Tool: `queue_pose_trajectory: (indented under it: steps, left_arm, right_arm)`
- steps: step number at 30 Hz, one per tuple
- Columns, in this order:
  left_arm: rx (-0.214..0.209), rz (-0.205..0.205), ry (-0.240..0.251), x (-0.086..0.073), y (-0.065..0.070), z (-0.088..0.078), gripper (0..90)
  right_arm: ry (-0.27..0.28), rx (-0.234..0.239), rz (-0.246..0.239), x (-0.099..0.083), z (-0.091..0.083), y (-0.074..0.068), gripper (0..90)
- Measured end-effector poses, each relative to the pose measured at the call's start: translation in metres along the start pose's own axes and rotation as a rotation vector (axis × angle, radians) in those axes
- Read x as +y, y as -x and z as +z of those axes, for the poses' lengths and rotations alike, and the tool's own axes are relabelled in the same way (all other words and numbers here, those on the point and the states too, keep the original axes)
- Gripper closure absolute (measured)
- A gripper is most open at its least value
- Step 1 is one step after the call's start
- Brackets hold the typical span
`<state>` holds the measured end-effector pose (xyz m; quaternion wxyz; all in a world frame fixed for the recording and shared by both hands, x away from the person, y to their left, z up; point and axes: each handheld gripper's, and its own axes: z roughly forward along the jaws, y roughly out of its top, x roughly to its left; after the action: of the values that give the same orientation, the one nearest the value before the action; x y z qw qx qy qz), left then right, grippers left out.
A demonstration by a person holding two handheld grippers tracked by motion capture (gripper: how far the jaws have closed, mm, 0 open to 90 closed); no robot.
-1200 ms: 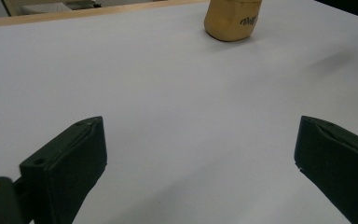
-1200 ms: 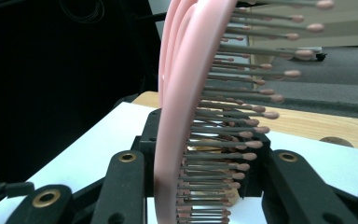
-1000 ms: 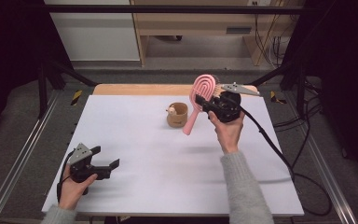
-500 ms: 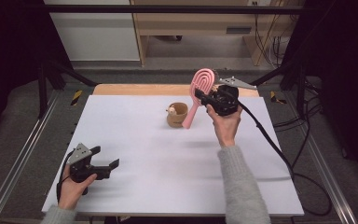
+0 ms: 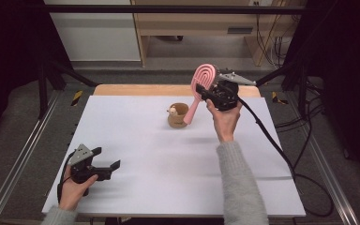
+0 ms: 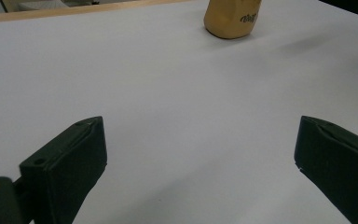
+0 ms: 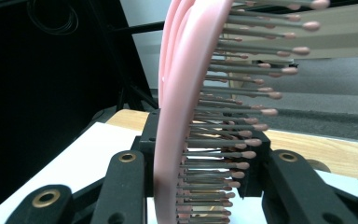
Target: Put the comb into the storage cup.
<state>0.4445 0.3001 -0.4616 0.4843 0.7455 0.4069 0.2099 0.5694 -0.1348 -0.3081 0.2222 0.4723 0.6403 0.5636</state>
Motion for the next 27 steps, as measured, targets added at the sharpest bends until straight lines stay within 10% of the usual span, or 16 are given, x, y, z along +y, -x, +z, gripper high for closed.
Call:
queue_pose_trajectory:
  steps: [27]
  left_arm:
    - [-0.006, 0.000, -0.006, -0.001, 0.000, 0.002, 2.3]
  right_arm:
    - [0.017, -0.042, 0.017, 0.007, 0.024, 0.006, 62.5]
